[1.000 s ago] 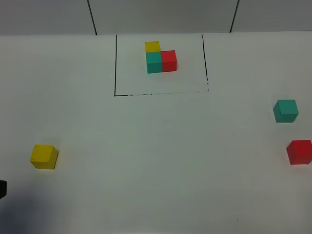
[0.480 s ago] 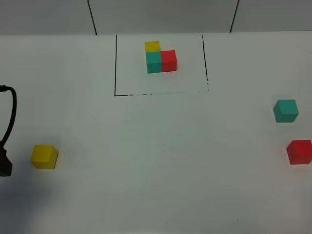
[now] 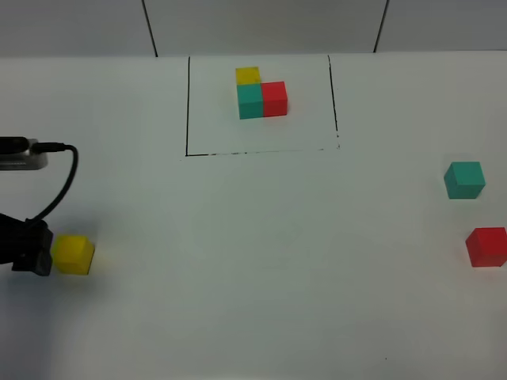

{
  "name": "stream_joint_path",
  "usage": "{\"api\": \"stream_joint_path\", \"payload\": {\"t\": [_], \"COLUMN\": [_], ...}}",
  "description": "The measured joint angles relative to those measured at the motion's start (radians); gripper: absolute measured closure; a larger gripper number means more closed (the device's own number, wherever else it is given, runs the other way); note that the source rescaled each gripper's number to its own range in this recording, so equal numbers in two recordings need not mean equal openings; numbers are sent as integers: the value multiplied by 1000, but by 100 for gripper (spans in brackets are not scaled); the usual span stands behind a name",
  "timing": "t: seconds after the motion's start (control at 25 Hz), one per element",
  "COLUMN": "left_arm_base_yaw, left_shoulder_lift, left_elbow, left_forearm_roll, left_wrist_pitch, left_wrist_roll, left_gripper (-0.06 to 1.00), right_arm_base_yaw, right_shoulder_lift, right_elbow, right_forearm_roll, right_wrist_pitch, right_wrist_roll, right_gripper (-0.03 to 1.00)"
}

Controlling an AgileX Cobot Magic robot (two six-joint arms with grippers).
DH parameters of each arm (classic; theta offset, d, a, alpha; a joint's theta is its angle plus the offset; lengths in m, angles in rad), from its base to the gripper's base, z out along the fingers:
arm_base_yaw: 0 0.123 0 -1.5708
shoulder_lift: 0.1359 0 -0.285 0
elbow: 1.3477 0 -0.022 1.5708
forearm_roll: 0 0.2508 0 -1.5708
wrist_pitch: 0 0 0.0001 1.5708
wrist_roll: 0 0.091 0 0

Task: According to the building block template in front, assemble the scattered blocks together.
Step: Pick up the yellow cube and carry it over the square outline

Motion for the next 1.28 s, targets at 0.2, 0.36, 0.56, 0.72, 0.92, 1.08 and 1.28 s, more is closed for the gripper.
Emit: {"api": "stream_joint_path", "payload": {"t": [0.2,0.36,0.56,0.72,0.92,1.08,1.28], "left_arm_base_yaw": [-47,-48,-48,-49,-52,-53,-56], "left_shoulder_lift": [87,128,168,214,249,277,305], "left_elbow": [-9,-9,-11,-21,-21,-21,-21], "left_forearm_roll": [67,75,39,28,25,22,8], "left_wrist_pitch": [-70,-136,-219,-232,-240,-246,-274], "left_wrist_roll": [-106,-130,-142,-144,-143,-120,-111], "left_gripper": [-5,-5,-5,-5,-5,-4,-2], "right_arm_base_yaw": [0,0,0,0,0,0,0], "right_shoulder_lift": [0,0,0,0,0,0,0], "right_elbow": [0,0,0,0,0,0,0], "right_forearm_roll": [0,0,0,0,0,0,0], "right_wrist_pitch": [0,0,0,0,0,0,0], "right_wrist_roll": [0,0,0,0,0,0,0], "right_gripper": [14,14,14,14,14,14,14]}}
